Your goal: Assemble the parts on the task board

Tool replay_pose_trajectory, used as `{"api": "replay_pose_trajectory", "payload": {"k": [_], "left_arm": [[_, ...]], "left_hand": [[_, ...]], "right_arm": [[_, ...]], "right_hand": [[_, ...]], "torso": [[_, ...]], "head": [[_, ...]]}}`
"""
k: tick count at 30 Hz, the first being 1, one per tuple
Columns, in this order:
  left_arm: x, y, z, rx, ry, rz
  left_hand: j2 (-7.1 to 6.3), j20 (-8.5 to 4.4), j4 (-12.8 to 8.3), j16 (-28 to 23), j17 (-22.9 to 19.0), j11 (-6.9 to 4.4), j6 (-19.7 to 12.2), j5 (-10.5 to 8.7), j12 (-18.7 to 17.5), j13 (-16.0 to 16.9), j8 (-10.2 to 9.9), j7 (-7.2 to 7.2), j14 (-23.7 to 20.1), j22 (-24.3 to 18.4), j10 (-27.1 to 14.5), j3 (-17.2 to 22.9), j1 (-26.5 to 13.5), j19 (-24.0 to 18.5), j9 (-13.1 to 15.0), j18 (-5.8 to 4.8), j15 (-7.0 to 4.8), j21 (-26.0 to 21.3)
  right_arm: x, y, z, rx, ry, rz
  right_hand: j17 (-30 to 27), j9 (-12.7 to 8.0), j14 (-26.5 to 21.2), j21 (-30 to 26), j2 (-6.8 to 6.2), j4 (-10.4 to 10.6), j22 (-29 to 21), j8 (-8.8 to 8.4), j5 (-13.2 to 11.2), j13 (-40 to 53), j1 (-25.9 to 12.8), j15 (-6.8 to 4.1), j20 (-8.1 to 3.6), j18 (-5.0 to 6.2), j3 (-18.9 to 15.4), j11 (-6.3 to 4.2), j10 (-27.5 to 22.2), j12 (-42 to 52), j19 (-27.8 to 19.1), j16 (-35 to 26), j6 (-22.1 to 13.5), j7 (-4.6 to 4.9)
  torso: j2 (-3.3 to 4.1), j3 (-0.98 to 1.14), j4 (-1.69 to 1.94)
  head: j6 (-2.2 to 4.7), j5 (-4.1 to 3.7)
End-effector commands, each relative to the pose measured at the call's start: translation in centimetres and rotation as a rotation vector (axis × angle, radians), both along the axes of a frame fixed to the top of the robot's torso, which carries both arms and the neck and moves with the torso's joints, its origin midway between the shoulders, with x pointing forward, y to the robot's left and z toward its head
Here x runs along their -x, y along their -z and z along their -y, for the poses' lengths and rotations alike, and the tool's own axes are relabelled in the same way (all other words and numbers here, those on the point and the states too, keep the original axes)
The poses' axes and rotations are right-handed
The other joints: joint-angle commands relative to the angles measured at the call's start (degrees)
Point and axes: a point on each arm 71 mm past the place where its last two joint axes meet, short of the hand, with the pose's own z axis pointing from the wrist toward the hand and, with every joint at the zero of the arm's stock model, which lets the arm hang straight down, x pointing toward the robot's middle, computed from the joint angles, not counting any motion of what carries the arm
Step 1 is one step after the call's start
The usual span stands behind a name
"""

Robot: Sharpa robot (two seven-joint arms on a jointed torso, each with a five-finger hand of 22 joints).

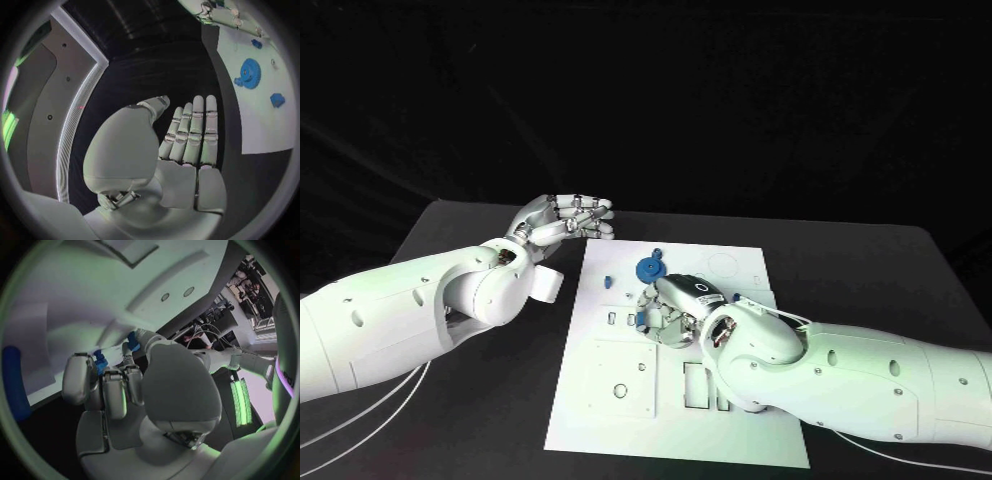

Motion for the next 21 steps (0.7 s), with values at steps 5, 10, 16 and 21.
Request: {"api": "replay_pose_trajectory", "payload": {"k": [5, 10, 16, 21], "left_arm": [[0.07, -0.07, 0.24, 0.006, 0.023, 0.003], [0.06, -0.06, 0.23, 0.006, 0.023, 0.003], [0.07, -0.05, 0.23, 0.005, 0.023, 0.003], [0.08, -0.05, 0.21, 0.005, 0.023, 0.003]], "left_hand": [[0.07, -0.06, -0.33, 0.31, 0.05, 0.38, -0.47, -0.31, -0.22, 0.08, -0.32, 1.64, -0.45, 0.08, -0.07, -0.02, -0.3, -0.46, -0.09, 0.48, -0.01, 0.24], [0.07, -0.06, -0.33, 0.31, 0.05, 0.38, -0.47, -0.31, -0.22, 0.08, -0.32, 1.64, -0.45, 0.08, -0.07, -0.02, -0.3, -0.46, -0.09, 0.48, -0.01, 0.24], [0.07, -0.06, -0.33, 0.31, 0.05, 0.38, -0.47, -0.31, -0.22, 0.08, -0.32, 1.64, -0.45, 0.08, -0.07, -0.02, -0.3, -0.46, -0.09, 0.48, -0.01, 0.24], [0.06, -0.03, -0.31, 0.33, 0.13, 0.38, -0.48, -0.32, -0.24, 0.09, -0.32, 1.62, -0.56, 0.12, -0.05, -0.03, -0.4, -0.59, -0.09, 0.48, 0.01, 0.32]], "right_arm": [[0.0, -0.01, 0.0, 0.006, 0.005, 0.014], [-0.02, -0.05, 0.02, 0.001, 0.007, 0.018], [0.01, -0.08, -0.03, -0.002, 0.005, 0.019], [0.03, -0.09, -0.05, -0.002, 0.004, 0.019]], "right_hand": [[11.33, -0.16, 5.08, -0.5, -0.64, 0.74, -0.12, 0.04, -0.16, 6.8, -1.48, 0.23, 0.15, 0.22, -0.82, 0.34, -0.25, -0.45, -0.17, -0.27, -1.06, 0.2], [11.36, -0.17, 5.09, -0.65, -1.03, 1.31, -0.15, -0.02, -0.19, 6.71, -2.22, 0.35, 0.26, 0.23, -1.73, 0.47, -0.32, -0.54, -0.17, -0.26, -1.39, 0.32], [11.36, -0.17, 5.09, -0.65, -1.03, 1.31, -0.15, -0.02, -0.19, 6.71, -2.22, 0.35, 0.26, 0.23, -1.73, 0.47, -0.32, -0.54, -0.17, -0.26, -1.39, 0.32], [11.38, -0.11, 5.09, -0.61, -0.87, 1.39, -0.08, 0.11, -0.13, 6.84, -2.18, 0.36, 0.29, 0.22, -1.91, 0.44, -0.21, -0.41, -0.13, -0.26, -1.22, 0.24]], "torso": [[-0.05, 0.01, -0.01], [-0.02, -0.01, -0.02], [0.02, -0.02, -0.02], [0.01, -0.07, 0.01]], "head": [[-0.01, 0.06], [-0.02, 0.06], [0.01, 0.05], [-0.04, 0.01]]}}
